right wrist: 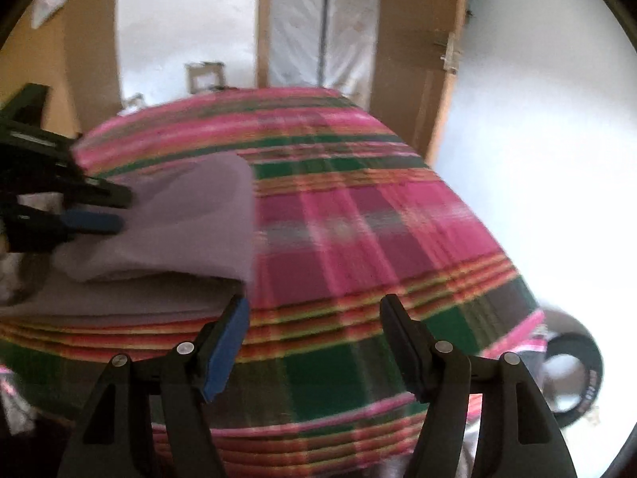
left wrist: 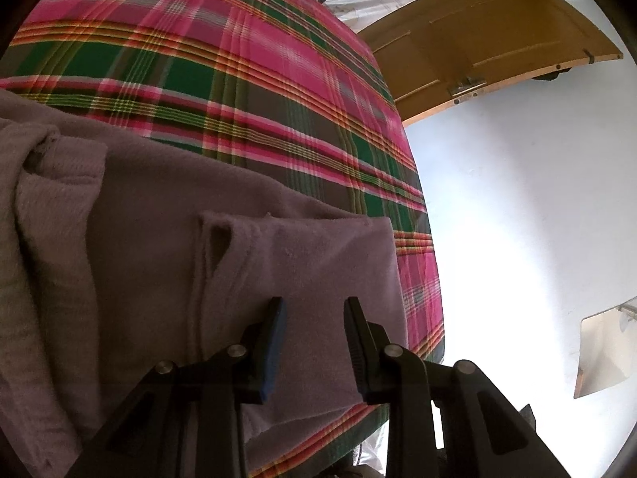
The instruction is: Fold clothes
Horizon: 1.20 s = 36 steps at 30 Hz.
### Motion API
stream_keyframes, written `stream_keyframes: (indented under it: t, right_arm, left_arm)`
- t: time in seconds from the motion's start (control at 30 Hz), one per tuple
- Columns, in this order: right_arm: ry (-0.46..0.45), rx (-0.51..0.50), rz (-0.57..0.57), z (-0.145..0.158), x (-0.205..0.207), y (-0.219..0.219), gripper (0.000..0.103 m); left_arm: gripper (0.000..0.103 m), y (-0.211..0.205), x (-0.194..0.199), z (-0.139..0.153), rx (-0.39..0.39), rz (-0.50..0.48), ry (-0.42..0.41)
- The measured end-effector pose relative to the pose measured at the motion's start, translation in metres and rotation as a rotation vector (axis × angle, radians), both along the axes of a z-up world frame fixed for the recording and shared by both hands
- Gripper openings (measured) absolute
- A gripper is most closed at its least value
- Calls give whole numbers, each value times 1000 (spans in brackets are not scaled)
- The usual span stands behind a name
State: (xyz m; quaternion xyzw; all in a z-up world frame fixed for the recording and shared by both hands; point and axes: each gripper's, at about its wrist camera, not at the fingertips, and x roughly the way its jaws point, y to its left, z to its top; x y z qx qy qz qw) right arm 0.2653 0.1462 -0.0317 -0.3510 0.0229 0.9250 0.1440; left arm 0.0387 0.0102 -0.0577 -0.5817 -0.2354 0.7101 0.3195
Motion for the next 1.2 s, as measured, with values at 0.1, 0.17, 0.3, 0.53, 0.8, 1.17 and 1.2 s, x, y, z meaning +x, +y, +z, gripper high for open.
stream_keyframes:
  t: [0.1, 0.17, 0.3, 0.53, 0.8, 1.17, 1.2]
  right_arm:
    - [16, 59, 72, 1, -5, -19, 70]
    - [0, 87, 80, -3, -13, -25, 70]
    - [-8, 103, 47, -7, -34, -25, 70]
    - [9, 181, -33, -10, -51, -27, 70]
    - [-15, 186, -130, -5, -34, -18, 70]
    - [-65, 177, -186, -1, -11, -10, 70]
    - [-69, 169, -194, -1, -9, -7, 70]
  left_arm:
    - [30, 0, -1, 0, 8, 5, -7]
    - [30, 0, -2, -1, 9, 5, -10]
    - [30, 2, -3, -2, 3, 2, -9]
    - [30, 1, -4, -3, 12, 5, -17]
    - [30, 0, -3, -4, 15, 2, -17]
    - [30, -3, -3, -4, 22, 2, -18]
    - [30, -4, -2, -4, 23, 3, -18]
